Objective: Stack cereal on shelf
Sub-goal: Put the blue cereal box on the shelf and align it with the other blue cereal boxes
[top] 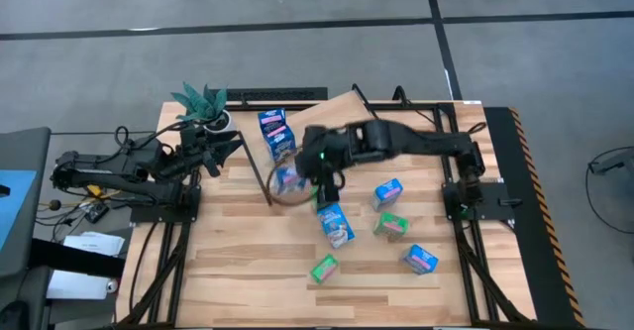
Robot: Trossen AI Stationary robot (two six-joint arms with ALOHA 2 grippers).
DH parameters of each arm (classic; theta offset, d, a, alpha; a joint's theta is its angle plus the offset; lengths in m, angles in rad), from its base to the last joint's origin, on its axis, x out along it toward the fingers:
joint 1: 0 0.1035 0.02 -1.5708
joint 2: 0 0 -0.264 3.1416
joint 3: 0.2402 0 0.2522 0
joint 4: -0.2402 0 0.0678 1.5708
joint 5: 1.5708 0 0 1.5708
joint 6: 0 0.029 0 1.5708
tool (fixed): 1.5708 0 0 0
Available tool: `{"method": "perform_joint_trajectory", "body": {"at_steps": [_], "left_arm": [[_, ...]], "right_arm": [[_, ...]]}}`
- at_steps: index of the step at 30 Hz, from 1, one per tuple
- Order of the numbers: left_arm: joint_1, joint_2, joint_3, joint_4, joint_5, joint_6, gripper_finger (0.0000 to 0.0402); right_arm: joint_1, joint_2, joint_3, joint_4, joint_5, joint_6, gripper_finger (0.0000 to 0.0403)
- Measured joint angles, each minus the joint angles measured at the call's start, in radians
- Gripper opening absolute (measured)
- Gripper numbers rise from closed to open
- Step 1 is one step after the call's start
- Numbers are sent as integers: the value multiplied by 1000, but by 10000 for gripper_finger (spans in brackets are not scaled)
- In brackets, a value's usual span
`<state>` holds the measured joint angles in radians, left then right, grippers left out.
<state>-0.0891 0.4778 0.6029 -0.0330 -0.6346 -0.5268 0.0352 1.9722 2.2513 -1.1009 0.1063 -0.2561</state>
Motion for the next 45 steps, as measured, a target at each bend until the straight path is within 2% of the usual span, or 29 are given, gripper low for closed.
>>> {"method": "perform_joint_trajectory", "body": {"at_steps": [6,11,45], "left_arm": [[0,0,0,0,0,11,283],[0,0,0,0,-1,36,283],[0,-1,0,-3,-7,131,283]], "right_arm": [[-66,3,7,0,1,-90,134],[-71,15,6,-4,1,-160,134],[-97,64,7,1,-2,-191,134]]}}
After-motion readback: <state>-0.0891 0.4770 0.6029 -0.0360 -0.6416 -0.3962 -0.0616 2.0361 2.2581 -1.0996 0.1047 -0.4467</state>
